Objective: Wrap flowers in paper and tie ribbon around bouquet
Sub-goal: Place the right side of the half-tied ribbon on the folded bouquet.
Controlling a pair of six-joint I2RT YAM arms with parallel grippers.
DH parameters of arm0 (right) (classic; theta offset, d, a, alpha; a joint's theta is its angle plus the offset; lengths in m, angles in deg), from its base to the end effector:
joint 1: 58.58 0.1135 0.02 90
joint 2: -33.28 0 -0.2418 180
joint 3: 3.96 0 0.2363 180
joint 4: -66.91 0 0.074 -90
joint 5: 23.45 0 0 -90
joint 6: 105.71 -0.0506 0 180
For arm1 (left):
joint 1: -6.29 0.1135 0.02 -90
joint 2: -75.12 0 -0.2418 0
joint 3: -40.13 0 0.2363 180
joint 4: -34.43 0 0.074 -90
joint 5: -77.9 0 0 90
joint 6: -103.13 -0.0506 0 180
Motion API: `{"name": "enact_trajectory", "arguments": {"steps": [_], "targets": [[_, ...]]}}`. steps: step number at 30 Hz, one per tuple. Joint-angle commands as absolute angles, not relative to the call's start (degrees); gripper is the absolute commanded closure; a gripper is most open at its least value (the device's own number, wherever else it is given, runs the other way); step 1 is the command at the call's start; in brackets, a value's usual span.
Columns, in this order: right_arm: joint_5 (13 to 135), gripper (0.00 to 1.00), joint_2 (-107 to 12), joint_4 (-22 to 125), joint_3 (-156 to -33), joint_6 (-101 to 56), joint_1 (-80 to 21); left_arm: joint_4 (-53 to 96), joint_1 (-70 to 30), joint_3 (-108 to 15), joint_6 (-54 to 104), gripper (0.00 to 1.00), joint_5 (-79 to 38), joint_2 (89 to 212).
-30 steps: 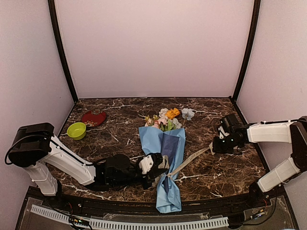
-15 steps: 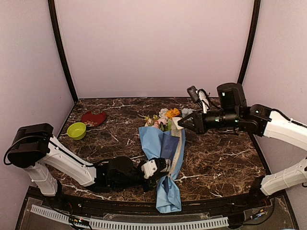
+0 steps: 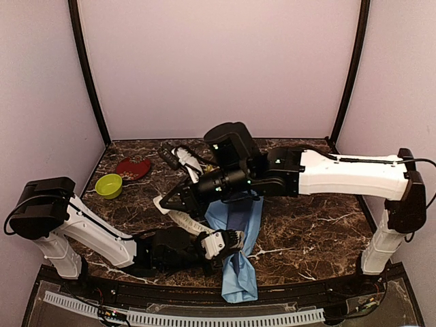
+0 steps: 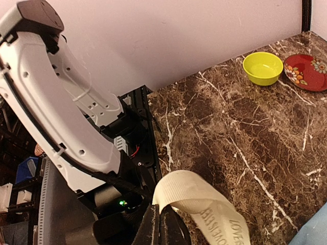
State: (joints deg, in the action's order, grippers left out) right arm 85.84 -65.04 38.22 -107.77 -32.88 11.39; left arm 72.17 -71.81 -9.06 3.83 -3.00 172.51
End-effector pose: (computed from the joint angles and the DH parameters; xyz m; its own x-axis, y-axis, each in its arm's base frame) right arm 0.1220 0.3835 0.3274 -0.4214 -0.3424 -0.8398 -0.9068 0.1456 0.3957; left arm 0.0760 -0.3218 0.1546 0.1140 0.2328 -0.9658 0.9279 0.3224 0.1873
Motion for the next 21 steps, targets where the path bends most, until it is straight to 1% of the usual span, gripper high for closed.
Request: {"name": "enact_trajectory", "arguments": {"steps": [1, 3, 4, 6, 7, 8, 9, 10, 14, 17, 20, 21], "targets": [[83.5, 1.0, -66.0, 38.6, -111.2, -33.4, 12.1, 71.5, -72.3, -9.5, 3.7, 1.0, -2.1, 170.6], [84.2, 1.0, -67.2, 38.3, -112.1, -33.2, 12.1, 71.5, -72.3, -9.6, 3.6, 1.0, -2.3, 170.5], [84.5, 0.96, -68.0, 37.5, -112.9, -33.1, 12.1, 71.6, -72.4, -9.6, 3.6, 1.0, -2.3, 170.5], [84.6, 0.63, -69.5, 34.8, -114.7, -32.1, 12.2, 71.7, -72.3, -9.5, 3.7, 1.0, -1.9, 170.4], [84.2, 0.48, -69.9, 32.9, -115.9, -31.3, 12.1, 71.9, -72.4, -9.4, 3.7, 1.0, -1.8, 170.4], [83.5, 0.3, -70.3, 31.0, -116.8, -30.3, 12.1, 72.2, -72.3, -9.3, 3.8, 1.0, -1.7, 170.3], [82.6, 0.08, -70.4, 29.1, -117.7, -29.4, 12.1, 72.5, -72.3, -9.2, 4.0, 1.0, -1.7, 170.4], [80.8, 0.01, -70.3, 27.6, -118.4, -28.7, 12.1, 72.9, -72.3, -9.1, 4.4, 1.0, -1.7, 170.5], [74.1, 0.0, -68.3, 23.1, -119.4, -26.6, 11.7, 76.3, -72.3, -7.8, 6.7, 1.0, -0.6, 170.4], [69.0, 0.0, -65.0, 22.0, -117.8, -28.0, 10.3, 79.9, -72.1, -6.0, 9.2, 1.0, 0.2, 170.3], [66.6, 0.0, -59.2, 23.8, -111.0, -32.8, 6.6, 81.0, -72.0, -5.5, 11.4, 1.0, -0.2, 170.6], [67.1, 0.03, -56.4, 25.1, -107.8, -35.5, 4.9, 81.4, -72.0, -5.4, 11.9, 1.0, -0.2, 170.8]]}}
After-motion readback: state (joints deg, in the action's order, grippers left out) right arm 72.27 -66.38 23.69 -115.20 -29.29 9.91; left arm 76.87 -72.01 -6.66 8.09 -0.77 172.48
